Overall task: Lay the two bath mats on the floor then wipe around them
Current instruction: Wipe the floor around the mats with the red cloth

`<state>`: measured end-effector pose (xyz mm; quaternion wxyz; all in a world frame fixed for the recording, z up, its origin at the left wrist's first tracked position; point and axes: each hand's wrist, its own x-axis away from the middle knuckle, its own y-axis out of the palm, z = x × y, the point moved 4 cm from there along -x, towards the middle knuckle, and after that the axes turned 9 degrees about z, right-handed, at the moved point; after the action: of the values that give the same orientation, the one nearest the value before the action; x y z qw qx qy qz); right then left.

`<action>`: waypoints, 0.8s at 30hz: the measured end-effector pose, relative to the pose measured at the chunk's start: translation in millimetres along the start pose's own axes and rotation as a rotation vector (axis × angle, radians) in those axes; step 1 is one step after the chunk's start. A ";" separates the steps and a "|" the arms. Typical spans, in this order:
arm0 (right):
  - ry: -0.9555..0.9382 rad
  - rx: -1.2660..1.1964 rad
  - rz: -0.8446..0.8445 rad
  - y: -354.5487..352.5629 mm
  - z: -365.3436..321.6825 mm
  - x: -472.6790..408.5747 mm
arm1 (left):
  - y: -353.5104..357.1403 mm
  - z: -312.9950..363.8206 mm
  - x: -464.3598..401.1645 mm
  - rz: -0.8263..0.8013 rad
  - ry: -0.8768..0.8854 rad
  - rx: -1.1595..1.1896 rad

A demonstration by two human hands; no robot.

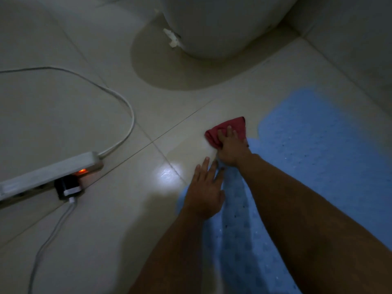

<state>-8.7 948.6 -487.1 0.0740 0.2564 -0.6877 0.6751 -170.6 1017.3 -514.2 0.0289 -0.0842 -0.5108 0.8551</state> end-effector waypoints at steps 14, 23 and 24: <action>-0.096 -0.200 0.142 0.0 30.4 -14.6 | 17.9 15.5 -21.3 0.068 0.067 -0.122; 0.036 -0.231 0.234 -36.9 95.4 -79.3 | 24.6 20.5 -28.8 -0.024 0.057 -0.175; 0.049 -0.232 0.242 -39.3 99.5 -84.7 | 25.4 20.3 -29.1 -0.040 0.056 -0.181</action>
<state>106.0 875.6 -497.7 0.0378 0.1450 -0.7850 0.6011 -144.5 983.6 -523.7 0.0526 -0.1000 -0.5866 0.8020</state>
